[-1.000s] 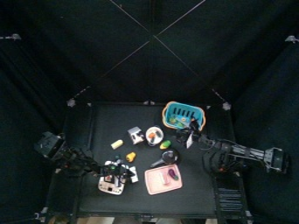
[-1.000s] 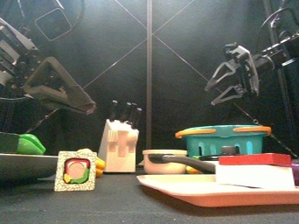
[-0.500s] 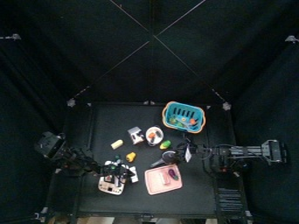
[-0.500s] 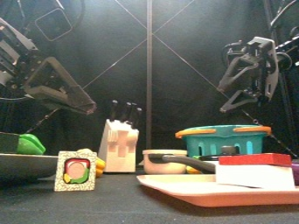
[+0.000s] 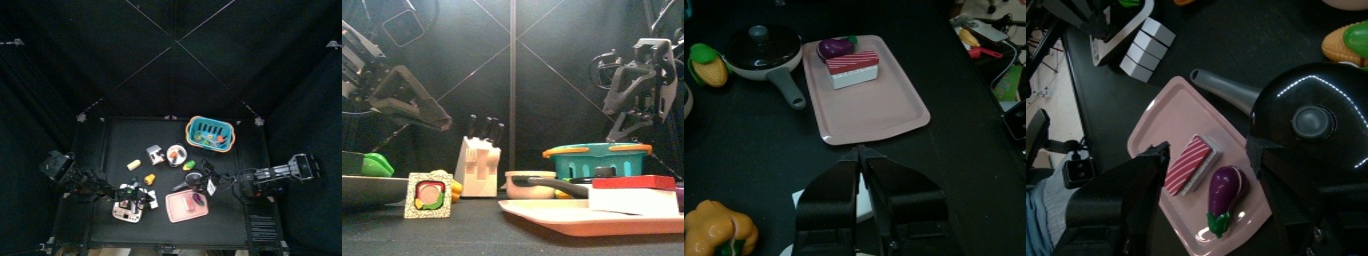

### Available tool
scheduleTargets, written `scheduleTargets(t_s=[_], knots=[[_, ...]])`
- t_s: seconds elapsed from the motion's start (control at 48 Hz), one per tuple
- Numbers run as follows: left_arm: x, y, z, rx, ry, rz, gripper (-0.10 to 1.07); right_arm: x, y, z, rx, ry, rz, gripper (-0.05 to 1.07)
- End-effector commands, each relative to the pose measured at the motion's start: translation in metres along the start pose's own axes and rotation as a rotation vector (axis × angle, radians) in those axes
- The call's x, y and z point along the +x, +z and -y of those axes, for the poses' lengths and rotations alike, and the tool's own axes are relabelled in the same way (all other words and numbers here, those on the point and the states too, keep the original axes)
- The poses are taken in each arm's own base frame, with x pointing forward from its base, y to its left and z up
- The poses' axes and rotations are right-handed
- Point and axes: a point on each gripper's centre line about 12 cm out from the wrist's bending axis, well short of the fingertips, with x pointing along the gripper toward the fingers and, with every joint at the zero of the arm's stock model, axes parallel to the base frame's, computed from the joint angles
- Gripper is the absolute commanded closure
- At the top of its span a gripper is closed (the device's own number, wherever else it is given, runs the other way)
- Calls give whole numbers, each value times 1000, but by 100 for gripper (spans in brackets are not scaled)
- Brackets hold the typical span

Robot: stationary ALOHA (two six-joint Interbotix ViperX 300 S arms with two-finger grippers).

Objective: Grab pot lid

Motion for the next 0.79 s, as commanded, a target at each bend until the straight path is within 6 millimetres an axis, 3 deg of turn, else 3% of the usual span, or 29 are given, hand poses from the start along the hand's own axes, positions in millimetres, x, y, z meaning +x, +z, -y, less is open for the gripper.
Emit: scheduleTargets(t_s=[0.0,0.188,0.458,0.771], knots=[[3,9,2,-12,2,29,47,1,5,-7,-1,13,10,9],[2,7,1,-12,3,25,47,11,-9,-15,-8,15,-42,9],[-1,4,1,2,-5,13,46,20,-10,-17,-43,5,-58,9],[-2,14,4,26,-33,50,24,29,10,-30,-47,-2,10,9]])
